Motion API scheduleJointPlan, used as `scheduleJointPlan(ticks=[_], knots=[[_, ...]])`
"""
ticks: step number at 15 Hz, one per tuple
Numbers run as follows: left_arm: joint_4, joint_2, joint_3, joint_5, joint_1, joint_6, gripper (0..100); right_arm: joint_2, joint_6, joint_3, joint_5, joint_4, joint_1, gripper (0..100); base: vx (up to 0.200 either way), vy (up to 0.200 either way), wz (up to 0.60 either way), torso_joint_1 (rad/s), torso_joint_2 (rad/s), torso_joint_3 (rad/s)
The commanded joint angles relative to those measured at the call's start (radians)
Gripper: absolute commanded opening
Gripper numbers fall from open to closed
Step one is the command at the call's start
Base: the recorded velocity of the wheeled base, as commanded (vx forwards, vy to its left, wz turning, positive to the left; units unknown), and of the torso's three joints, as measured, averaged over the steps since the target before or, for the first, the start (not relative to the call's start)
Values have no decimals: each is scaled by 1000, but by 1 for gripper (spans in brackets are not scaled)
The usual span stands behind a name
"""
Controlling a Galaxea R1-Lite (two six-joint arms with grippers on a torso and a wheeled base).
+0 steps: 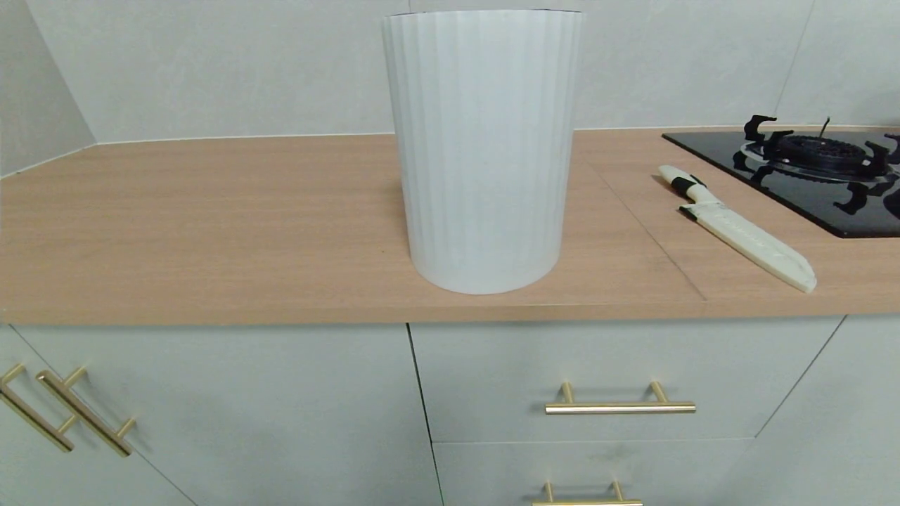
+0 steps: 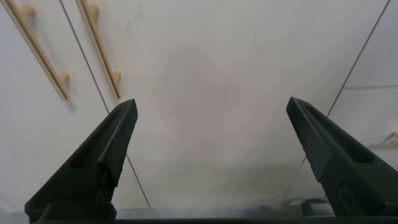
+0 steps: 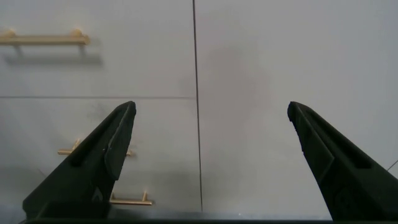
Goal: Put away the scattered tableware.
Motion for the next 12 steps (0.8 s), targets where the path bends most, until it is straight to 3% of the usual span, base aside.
scheduleJointPlan(ticks=[1, 12], knots=[[-1, 0, 0, 0, 0, 0, 100, 1, 0, -2, 1, 0, 0, 100, 0, 0, 0, 134, -417, -310], [-1, 0, 0, 0, 0, 0, 100, 1, 0, 0, 1, 0, 0, 100, 0, 0, 0, 166, -486, -290]])
